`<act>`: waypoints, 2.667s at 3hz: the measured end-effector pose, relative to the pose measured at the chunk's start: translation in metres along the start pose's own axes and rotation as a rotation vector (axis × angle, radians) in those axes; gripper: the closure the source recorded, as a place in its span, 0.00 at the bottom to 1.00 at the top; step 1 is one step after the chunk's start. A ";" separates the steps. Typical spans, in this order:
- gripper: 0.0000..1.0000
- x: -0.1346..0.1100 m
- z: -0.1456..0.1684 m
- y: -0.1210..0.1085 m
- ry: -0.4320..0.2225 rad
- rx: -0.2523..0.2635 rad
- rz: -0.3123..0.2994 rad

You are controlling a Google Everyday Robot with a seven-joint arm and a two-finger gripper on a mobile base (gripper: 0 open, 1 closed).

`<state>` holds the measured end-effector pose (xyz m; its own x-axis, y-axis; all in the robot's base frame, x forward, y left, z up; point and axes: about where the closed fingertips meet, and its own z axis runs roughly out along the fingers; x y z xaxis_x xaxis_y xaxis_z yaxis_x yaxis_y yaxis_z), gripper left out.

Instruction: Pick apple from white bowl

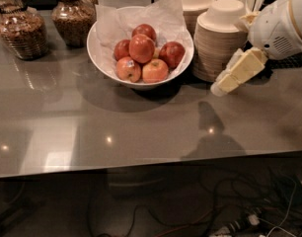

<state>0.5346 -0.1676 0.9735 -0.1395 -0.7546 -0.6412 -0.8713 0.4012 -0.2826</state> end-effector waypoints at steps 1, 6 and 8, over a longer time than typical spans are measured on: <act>0.00 -0.031 0.025 -0.028 -0.139 -0.002 0.037; 0.00 -0.124 0.095 -0.048 -0.372 -0.058 -0.043; 0.00 -0.131 0.138 -0.042 -0.343 -0.102 -0.060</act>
Offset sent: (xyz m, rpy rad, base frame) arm 0.1145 0.0980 0.0349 0.3581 -0.0491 0.1149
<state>0.6544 -0.0136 0.9711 0.0639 -0.5502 -0.8326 -0.9181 0.2947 -0.2652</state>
